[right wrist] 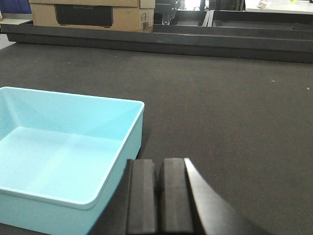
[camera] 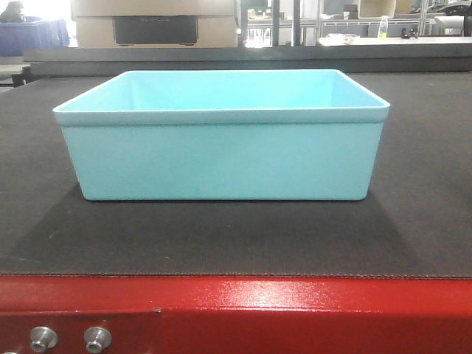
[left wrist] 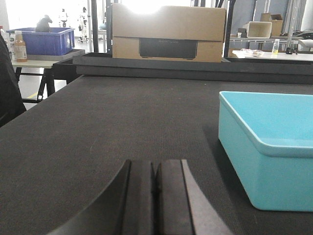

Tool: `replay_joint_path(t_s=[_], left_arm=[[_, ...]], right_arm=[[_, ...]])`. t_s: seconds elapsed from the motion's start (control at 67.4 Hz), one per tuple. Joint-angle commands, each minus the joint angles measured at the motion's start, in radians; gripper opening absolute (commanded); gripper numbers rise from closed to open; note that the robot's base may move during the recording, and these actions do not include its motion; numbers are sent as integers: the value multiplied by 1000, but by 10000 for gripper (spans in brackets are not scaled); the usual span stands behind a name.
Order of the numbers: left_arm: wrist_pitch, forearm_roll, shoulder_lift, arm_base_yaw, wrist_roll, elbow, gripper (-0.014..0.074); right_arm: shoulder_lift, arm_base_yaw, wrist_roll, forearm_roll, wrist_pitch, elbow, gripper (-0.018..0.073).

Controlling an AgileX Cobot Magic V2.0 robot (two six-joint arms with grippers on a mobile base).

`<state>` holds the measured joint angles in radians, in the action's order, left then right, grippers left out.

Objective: Fetch blue bin and place on conveyor start

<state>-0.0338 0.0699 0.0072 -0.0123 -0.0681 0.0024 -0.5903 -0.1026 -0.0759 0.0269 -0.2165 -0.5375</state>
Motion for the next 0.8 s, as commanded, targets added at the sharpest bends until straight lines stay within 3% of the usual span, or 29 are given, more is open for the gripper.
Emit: replay_joint_path(t_s=[0.0,0.787], left_arm=[[25,7,-7,-6,-5,-2,-111],[25,7,-7,-6,-5,-2,-111]], right_arm=[[8,4,5,13,30,4,-162],[47,14,20,8,38,6,-162]])
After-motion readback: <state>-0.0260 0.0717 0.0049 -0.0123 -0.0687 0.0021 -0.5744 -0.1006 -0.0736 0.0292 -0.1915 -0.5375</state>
